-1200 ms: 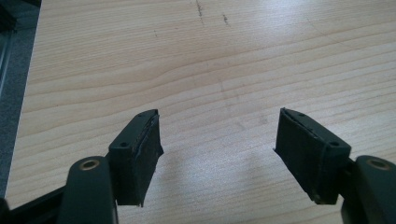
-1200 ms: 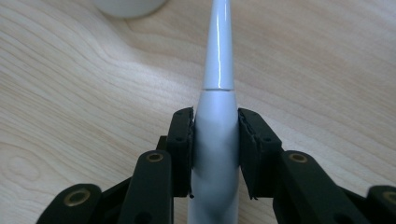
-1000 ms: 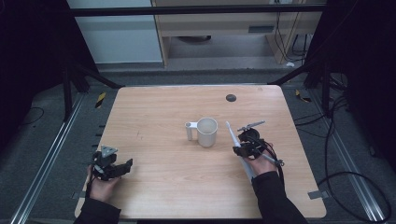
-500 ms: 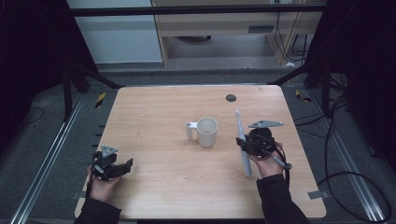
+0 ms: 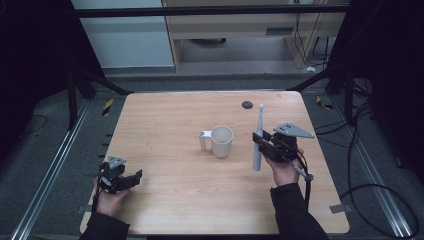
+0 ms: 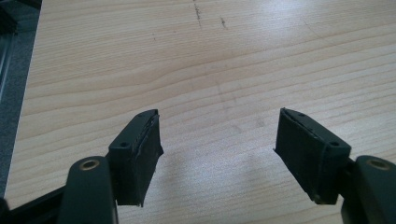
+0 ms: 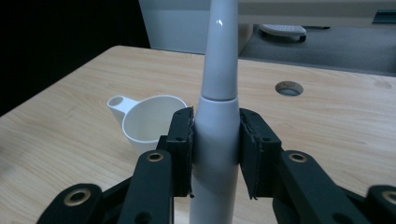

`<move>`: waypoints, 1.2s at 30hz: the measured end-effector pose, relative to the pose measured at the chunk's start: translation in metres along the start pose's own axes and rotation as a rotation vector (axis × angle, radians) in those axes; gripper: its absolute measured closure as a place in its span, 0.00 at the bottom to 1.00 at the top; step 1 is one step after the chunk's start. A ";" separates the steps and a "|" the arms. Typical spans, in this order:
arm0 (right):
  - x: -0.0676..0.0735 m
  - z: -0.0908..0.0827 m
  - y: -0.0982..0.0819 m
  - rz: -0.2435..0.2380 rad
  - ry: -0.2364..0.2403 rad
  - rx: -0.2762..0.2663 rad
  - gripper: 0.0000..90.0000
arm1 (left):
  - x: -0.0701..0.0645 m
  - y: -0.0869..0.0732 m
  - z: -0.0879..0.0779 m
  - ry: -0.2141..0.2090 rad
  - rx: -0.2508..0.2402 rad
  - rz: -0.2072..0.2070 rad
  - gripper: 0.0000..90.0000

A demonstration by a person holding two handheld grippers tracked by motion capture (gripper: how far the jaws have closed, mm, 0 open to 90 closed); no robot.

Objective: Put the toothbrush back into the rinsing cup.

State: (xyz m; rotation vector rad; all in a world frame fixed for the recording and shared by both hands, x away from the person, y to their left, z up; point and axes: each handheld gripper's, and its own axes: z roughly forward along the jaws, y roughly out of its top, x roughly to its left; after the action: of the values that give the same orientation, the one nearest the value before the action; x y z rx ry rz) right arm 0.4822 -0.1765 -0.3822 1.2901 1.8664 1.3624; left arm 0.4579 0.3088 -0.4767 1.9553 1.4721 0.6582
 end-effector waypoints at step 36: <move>0.020 0.033 0.056 0.094 0.043 -0.273 0.75 | 0.001 0.001 0.000 0.000 -0.011 0.002 0.33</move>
State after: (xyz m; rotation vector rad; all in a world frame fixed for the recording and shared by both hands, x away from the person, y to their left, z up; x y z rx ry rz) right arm 0.5227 -0.1409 -0.3405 1.2283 1.5959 1.6411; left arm 0.4588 0.3094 -0.4764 1.9489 1.4634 0.6657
